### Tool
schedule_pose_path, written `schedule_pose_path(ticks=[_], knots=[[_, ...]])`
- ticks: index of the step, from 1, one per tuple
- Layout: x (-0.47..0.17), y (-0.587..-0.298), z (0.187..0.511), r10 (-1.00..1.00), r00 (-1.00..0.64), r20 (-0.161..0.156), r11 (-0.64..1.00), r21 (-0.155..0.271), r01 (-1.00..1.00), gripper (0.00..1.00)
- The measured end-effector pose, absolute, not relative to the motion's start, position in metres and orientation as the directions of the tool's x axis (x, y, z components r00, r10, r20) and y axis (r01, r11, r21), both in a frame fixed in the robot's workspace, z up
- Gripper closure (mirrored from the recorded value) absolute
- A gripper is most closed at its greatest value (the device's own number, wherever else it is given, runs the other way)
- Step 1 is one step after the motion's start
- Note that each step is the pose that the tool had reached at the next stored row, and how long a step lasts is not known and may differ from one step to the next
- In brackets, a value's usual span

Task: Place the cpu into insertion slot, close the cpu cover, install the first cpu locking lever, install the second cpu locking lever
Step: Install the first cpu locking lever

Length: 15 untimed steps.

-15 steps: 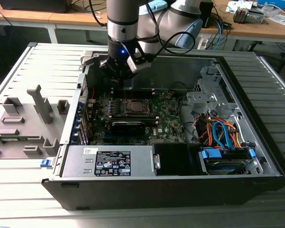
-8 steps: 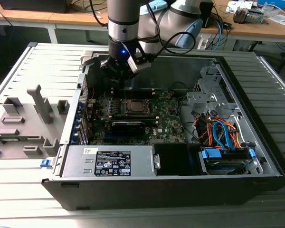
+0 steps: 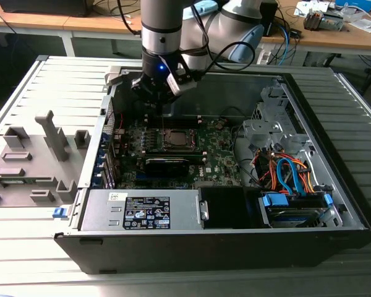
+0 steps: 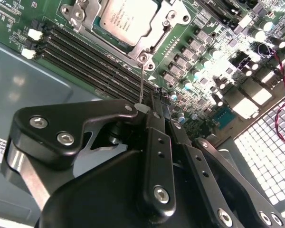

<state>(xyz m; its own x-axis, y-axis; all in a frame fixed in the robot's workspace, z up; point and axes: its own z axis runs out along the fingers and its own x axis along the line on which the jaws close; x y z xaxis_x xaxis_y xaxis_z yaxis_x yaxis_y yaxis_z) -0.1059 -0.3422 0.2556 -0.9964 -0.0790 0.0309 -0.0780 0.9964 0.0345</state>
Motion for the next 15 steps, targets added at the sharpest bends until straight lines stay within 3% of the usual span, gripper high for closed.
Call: schedule_pose_path(ticks=[15], knots=[[-0.1019, -0.3450, 0.2529, -0.075, -0.997, 0.031, 0.997, 0.032, -0.074, 0.89]])
